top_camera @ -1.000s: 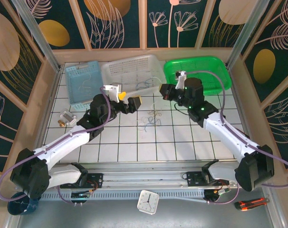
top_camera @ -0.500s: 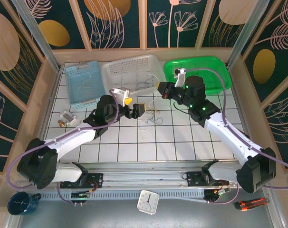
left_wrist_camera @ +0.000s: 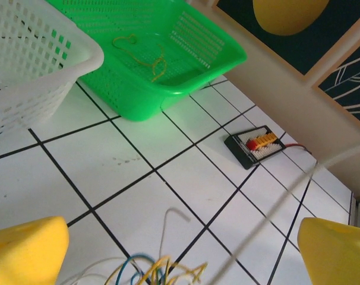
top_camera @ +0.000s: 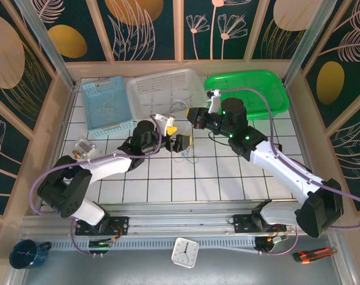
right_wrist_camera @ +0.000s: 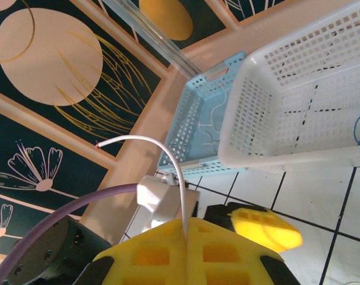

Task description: Untangle the cables

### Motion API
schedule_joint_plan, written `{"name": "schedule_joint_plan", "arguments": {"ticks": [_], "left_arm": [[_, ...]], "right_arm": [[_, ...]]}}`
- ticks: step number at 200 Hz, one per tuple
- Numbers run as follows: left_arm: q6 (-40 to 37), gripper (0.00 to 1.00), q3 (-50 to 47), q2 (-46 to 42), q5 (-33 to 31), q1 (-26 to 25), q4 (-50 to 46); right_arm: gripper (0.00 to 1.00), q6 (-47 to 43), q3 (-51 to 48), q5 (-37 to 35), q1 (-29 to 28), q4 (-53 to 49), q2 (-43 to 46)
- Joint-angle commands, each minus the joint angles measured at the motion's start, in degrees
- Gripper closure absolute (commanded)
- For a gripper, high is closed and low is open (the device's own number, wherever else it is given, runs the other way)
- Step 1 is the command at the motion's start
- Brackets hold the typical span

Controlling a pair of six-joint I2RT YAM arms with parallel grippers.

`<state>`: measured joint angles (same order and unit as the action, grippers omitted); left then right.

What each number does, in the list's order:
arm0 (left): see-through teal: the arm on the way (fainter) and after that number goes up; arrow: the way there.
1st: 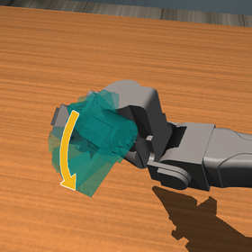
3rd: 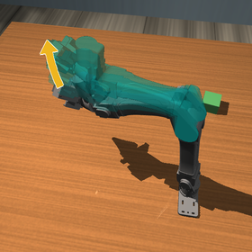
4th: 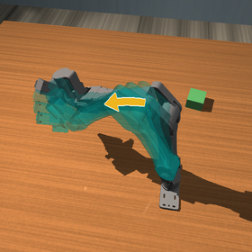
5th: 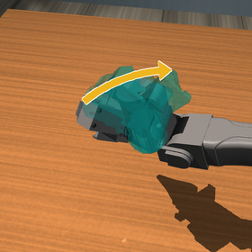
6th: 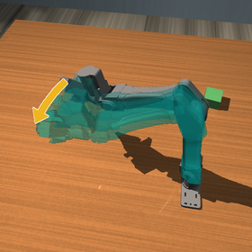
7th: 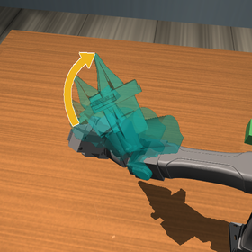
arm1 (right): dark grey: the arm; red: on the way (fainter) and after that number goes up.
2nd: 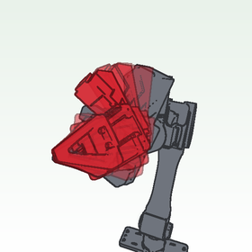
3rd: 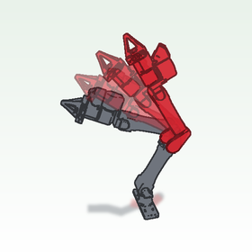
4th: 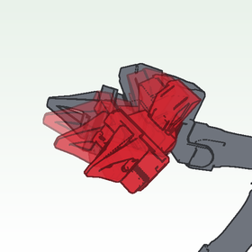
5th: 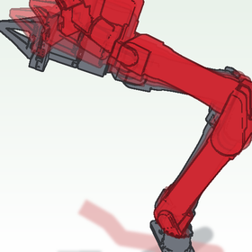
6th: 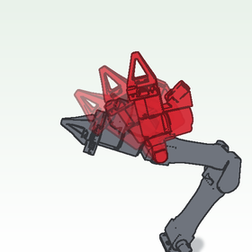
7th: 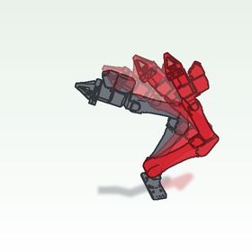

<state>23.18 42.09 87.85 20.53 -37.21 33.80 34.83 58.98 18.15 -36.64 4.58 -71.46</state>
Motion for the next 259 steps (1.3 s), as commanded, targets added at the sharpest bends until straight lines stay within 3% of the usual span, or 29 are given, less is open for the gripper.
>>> {"name": "schedule_joint_plan", "arguments": {"ticks": [1,39,55,89,112,157,190,259], "left_arm": [[0.9,0.1,1.9,2.3,-1.0,-0.3,5.9],[1.6,0.47,2.1,6.4,0.4,-0.3,7.2],[2.0,0.59,0.6,7.2,0.3,-0.3,8.3],[2.4,0.67,-2.6,8.5,-0.1,-0.3,10.1],[2.6,0.67,-4.1,9.4,-0.2,-0.3,10.7],[3.0,0.7,-6.1,11.6,-0.2,-0.3,11.7],[3.4,0.68,-6.8,11.7,-0.2,-0.3,12.2],[4.7,0.22,-3.7,4.5,1.5,-0.3,6.3]], "right_arm": [[1.0,1.1,3.5,0.5,-1.0,3.3,-0.1],[1.0,0.4,8.2,-0.9,-0.8,2.1,0.9],[1.0,0.1,10.8,-1.1,-0.3,2.0,1.4],[1.0,2.7,15.9,2.9,3.0,4.8,1.5],[1.0,5.4,19.1,5.7,4.9,7.7,1.2],[1.0,12.4,23.8,9.6,13.7,14.8,1.1],[1.0,12.9,25.9,9.9,15.8,15.4,0.9],[1.0,11.1,16.9,9.6,17.6,14.8,3.2]]}}
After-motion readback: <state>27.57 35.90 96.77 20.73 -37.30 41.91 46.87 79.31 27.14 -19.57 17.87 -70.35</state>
